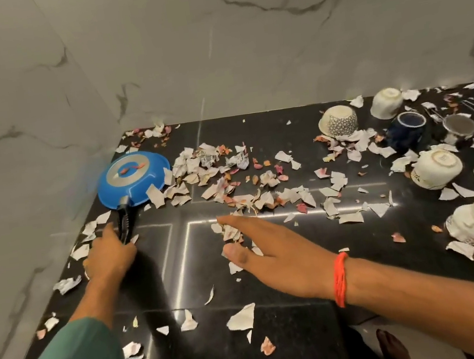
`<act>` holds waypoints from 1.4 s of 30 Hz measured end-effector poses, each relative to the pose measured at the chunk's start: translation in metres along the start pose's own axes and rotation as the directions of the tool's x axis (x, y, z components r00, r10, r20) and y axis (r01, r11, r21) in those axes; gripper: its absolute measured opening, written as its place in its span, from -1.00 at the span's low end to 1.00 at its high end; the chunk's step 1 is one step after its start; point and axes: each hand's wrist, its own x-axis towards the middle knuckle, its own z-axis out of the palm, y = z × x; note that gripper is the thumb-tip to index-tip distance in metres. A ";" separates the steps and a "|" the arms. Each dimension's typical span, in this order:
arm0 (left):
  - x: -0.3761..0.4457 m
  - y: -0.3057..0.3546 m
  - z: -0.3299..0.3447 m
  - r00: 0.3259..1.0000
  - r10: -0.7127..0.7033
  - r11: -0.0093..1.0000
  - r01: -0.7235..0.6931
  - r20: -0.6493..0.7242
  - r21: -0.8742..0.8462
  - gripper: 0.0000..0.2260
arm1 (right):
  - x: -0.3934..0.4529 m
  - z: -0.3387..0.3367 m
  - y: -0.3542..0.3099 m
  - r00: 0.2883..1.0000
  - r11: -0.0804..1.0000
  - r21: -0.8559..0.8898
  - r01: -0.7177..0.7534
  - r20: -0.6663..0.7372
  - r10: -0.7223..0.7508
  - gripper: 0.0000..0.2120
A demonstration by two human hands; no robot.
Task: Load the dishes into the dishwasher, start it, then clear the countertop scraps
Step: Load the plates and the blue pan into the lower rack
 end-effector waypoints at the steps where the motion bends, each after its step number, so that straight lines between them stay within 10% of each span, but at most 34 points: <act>1: 0.005 0.001 0.000 0.999 -0.018 1.000 0.018 0.031 -0.021 -0.45 | 0.002 0.000 0.001 1.000 1.000 -0.001 -0.008 0.000 0.008 -0.48; 9: 0.007 0.024 -0.003 0.948 -0.223 0.912 0.285 0.226 -0.296 -0.74 | 0.007 -0.010 -0.002 1.000 1.000 0.012 -0.012 -0.012 0.012 -0.48; 17: -0.046 0.052 -0.011 0.982 -0.105 0.746 0.184 0.160 -0.641 -0.86 | -0.001 -0.014 -0.005 1.000 0.999 0.043 0.024 -0.009 -0.024 -0.48; 25: -0.144 0.045 -0.023 0.836 0.077 0.951 -0.225 -0.543 -0.211 -0.83 | -0.014 -0.014 -0.016 0.995 0.993 0.078 0.087 0.041 -0.090 -0.49; 33: -0.191 0.032 -0.036 0.883 0.176 0.981 -0.193 -0.435 0.006 -0.95 | -0.037 0.002 -0.031 0.977 0.983 0.163 0.088 0.178 -0.117 -0.51; 42: -0.236 0.029 -0.032 0.954 -0.011 0.989 -0.035 -0.299 -0.147 -0.92 | -0.065 0.026 -0.001 0.953 0.985 0.160 -0.068 0.304 0.016 -0.52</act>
